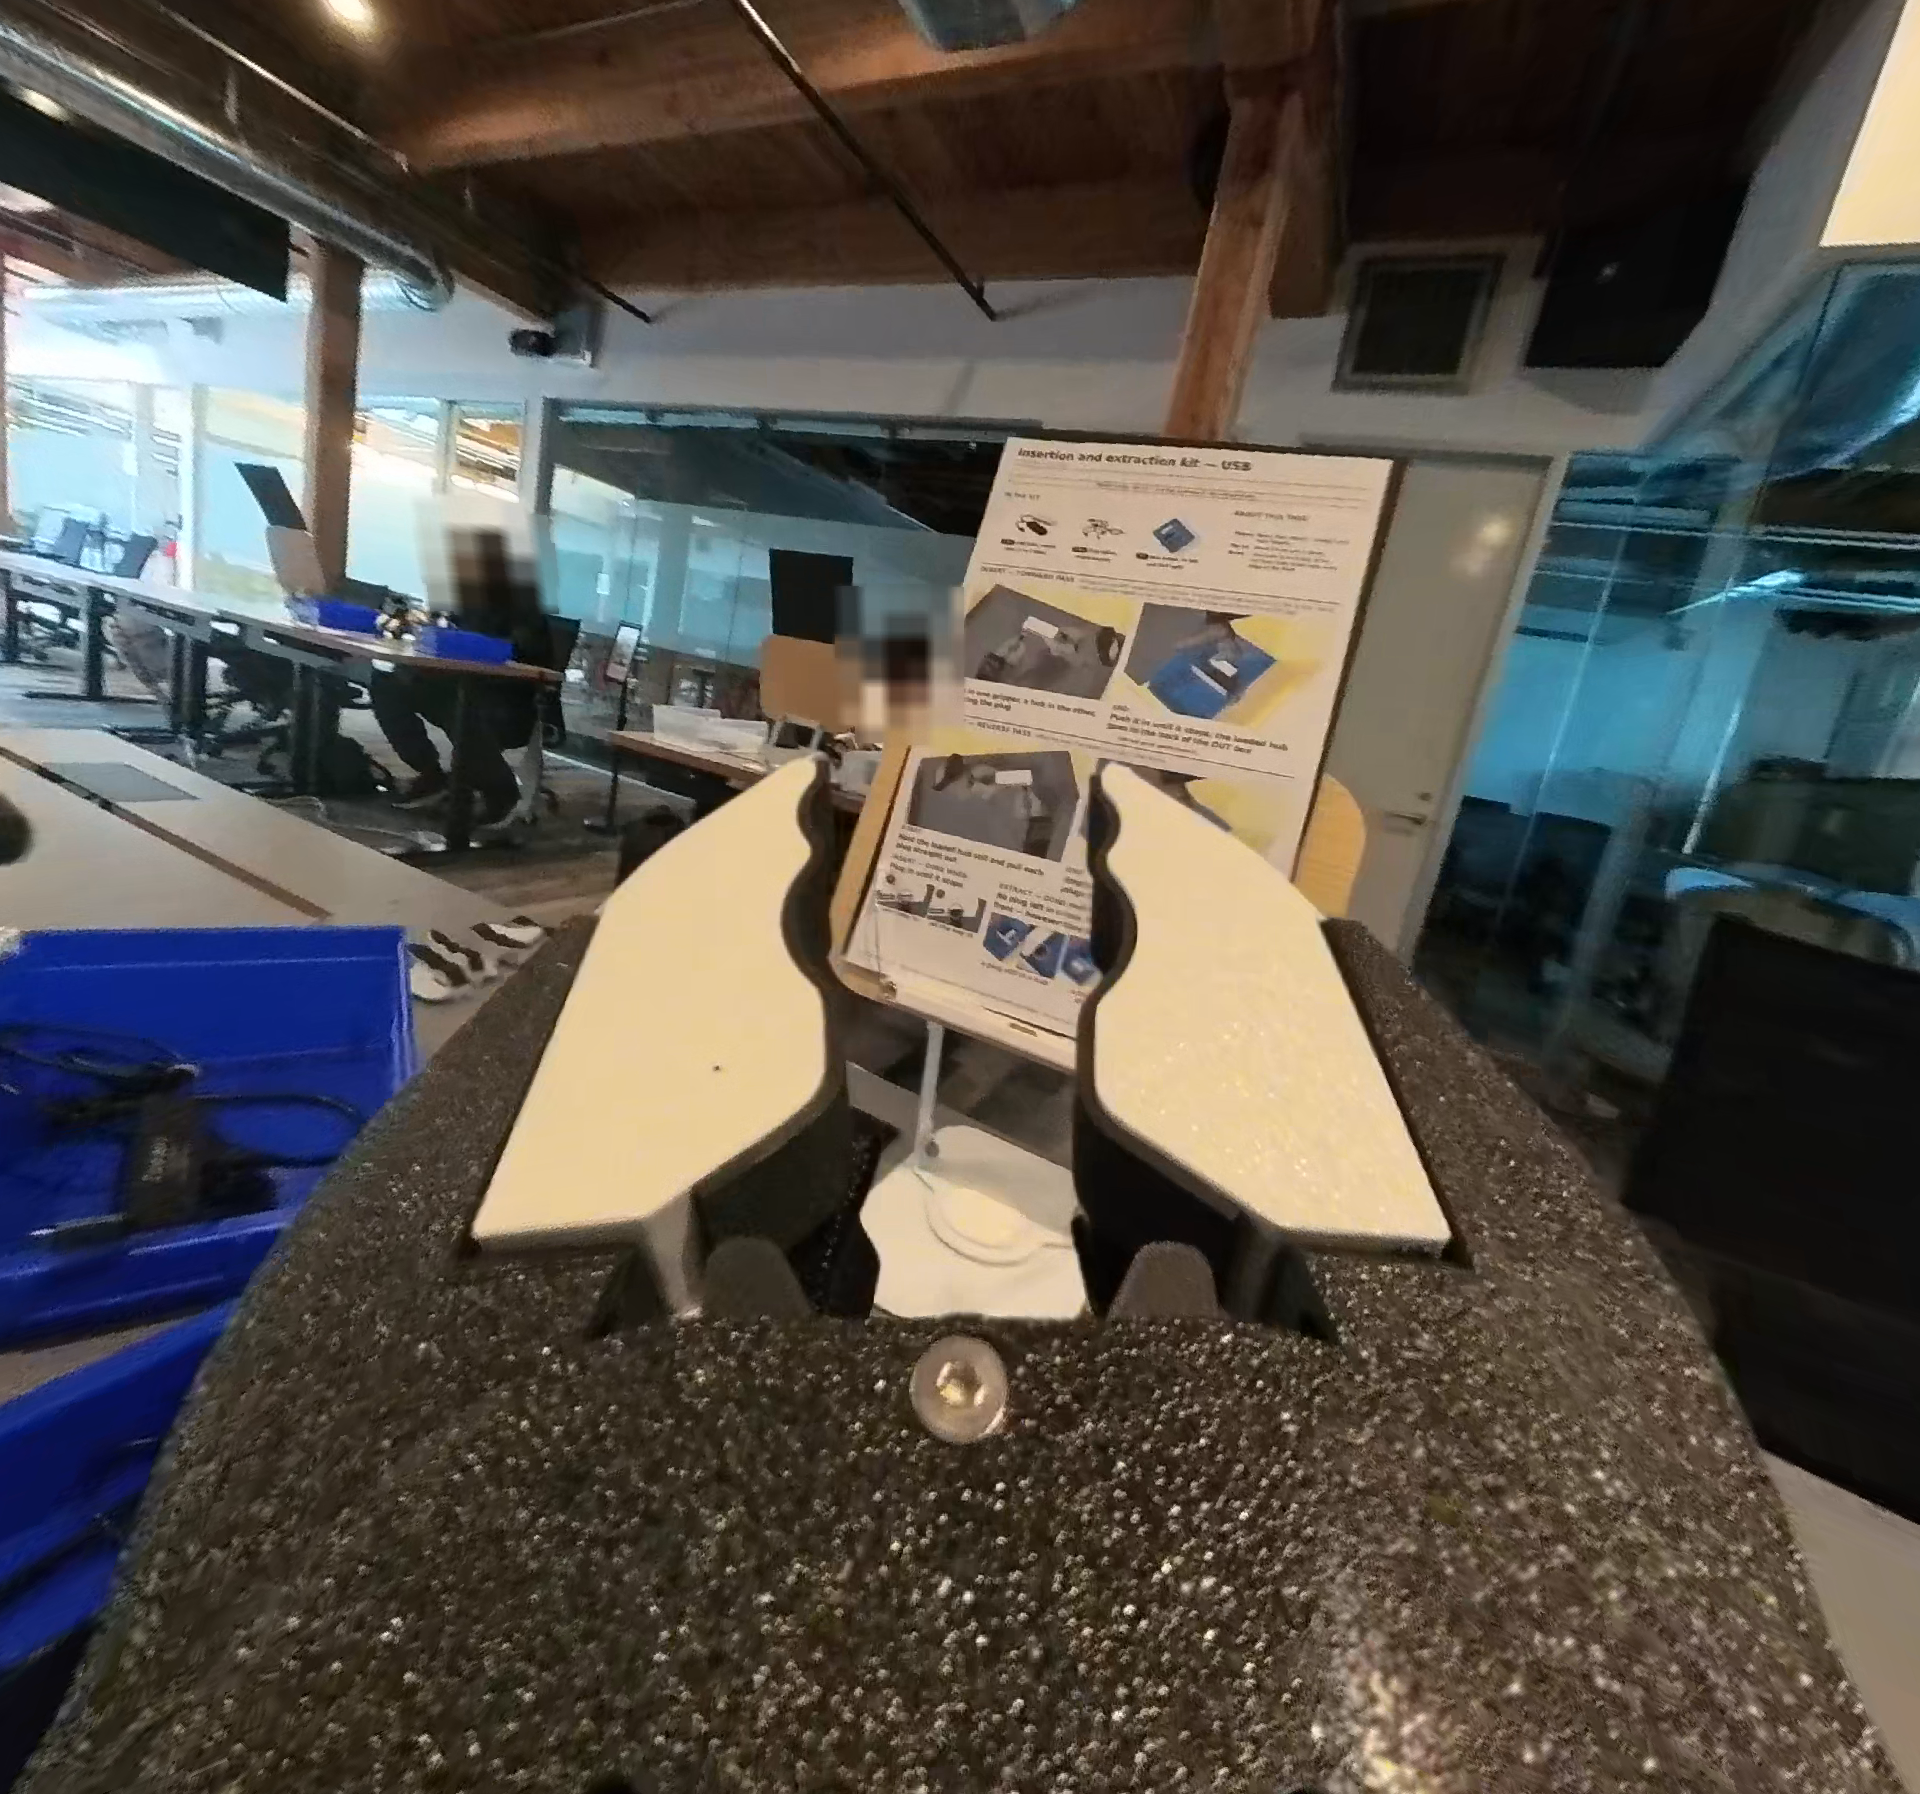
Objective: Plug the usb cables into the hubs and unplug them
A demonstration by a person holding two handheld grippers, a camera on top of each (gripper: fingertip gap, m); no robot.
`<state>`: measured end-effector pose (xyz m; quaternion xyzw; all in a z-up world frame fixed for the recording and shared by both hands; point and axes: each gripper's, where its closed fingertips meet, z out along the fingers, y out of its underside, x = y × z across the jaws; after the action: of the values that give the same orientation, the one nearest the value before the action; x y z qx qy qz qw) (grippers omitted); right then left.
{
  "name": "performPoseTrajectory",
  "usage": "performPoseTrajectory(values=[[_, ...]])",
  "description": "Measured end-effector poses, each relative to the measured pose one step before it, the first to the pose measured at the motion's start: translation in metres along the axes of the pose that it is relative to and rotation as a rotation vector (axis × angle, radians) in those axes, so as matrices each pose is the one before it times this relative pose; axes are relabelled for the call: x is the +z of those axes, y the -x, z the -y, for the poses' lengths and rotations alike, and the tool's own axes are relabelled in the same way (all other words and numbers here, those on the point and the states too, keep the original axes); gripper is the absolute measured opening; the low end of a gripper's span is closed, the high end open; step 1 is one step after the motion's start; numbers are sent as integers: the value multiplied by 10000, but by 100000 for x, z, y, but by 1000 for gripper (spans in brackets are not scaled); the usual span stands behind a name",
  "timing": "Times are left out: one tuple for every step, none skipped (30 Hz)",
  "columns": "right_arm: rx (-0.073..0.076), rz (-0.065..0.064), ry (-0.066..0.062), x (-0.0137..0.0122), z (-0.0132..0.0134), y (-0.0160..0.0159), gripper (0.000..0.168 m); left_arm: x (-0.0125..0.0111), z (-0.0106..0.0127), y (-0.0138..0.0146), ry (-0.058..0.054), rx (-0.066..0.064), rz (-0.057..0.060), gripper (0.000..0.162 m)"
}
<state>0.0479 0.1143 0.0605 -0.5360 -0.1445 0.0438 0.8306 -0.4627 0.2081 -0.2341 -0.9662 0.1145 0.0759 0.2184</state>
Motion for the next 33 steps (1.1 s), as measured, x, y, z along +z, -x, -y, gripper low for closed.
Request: performPoseTrajectory(values=[[99, 126, -20, 88, -48, 134, 46, 23, -139, -46, 330, 91, -13, 49], [51, 112, 19, 106, -106, 139, 46, 1, -136, 70, 324, 157, 72, 50], [14, 90, 55, 127, -167, 111, 46, -7, -164, 183, 340, 198, 132, 50], [-8, 80, 83, 137, -222, 93, 46, -10, -228, 358, 358, 214, 223, 52], [-15, 66, 88, 129, -222, 80, 46, -4, -232, 564, 335, 216, 311, 54], [1, 51, 81, 128, -213, 52, 45, 64, -271, 498, 313, 153, 201, 55], [26, 50, 62, 118, -181, 55, 45, 131, -297, 467, 293, 90, 97, 57], [41, 61, 28, 96, -108, 73, 45, 159, -264, 553, 232, 53, 87, 59], [44, 75, -7, 77, -52, 118, 44, 194, -241, 576, 182, 27, 47, 61], [33, 96, -19, 75, -18, 149, 43, 221, -177, 486, 101, 44, -61, 61], [21, 95, -10, 54, -22, 154, 42, 226, -28, 380, -39, 91, -165, 59], [24, 47, -4, 38, -18, 77, 42, 192, 58, 275, -154, 1, -247, 54], [17, 2, -10, 34, -7, 16, 42, 187, 27, 252, -158, -206, -274, 50], [13, -6, -13, 16, -9, -11, 42, 138, -95, 335, -71, -333, -191, 50], [20, 4, -8, 19, -7, 15, 42, 105, -144, 199, -2, -258, -210, 48], [24, 14, -3, 12, -14, 22, 41, 88, -132, -39, 22, -196, -297, 43], [26, 9, -1, 11, -16, 16, 41, 73, -68, -178, 32, -159, -329, 39], [17, -2, -4, 5, -8, -1, 41, 76, -15, -277, 39, -83, -339, 33], [2, 3, -9, -2, 7, 20, 41, 49, -5, -287, 72, 9, -283, 27], [-2, 10, -6, -1, 12, 24, 41, 26, 8, -151, 97, 114, -120, 25], [3, 12, -4, 0, -12, 30, 41, -12, -4, -21, 109, 239, -5, 24], [10, 26, 0, 9, -13, 49, 40, -13, 16, 28, 113, 261, 14, 24], [22, 26, -2, 16, -19, 23, 40, -2, 29, 69, 91, 188, 0, 24], [33, 15, -17, 31, -4, 4, 40, 11, 103, 140, 17, 87, -17, 24], [39, 15, -28, 53, -6, 2, 39, 22, 201, 131, -62, 111, -87, 23], [39, 28, -20, 64, -34, 24, 39, 22, 288, 116, -133, 150, -145, 23], [37, 36, 5, 85, -80, 28, 39, 20, 341, 131, -136, 165, -148, 22], [31, 35, 28, 102, -121, 29, 39, 25, 375, 182, -146, 264, -96, 22], [20, 21, 53, 126, -168, 7, 38, 41, 470, 231, -175, 358, -46, 21], [5, -1, 70, 127, -191, -27, 38, 60, 516, 229, -219, 434, -47, 21], [-10, -17, 76, 124, -207, -48, 38, 69, 520, 238, -188, 337, -91, 21], [-13, -21, 81, 129, -208, -69, 38, 124, 431, 231, -86, 385, -121, 20], [-9, -18, 98, 123, -241, -64, 38, 157, 318, 195, -17, 607, -150, 22]])
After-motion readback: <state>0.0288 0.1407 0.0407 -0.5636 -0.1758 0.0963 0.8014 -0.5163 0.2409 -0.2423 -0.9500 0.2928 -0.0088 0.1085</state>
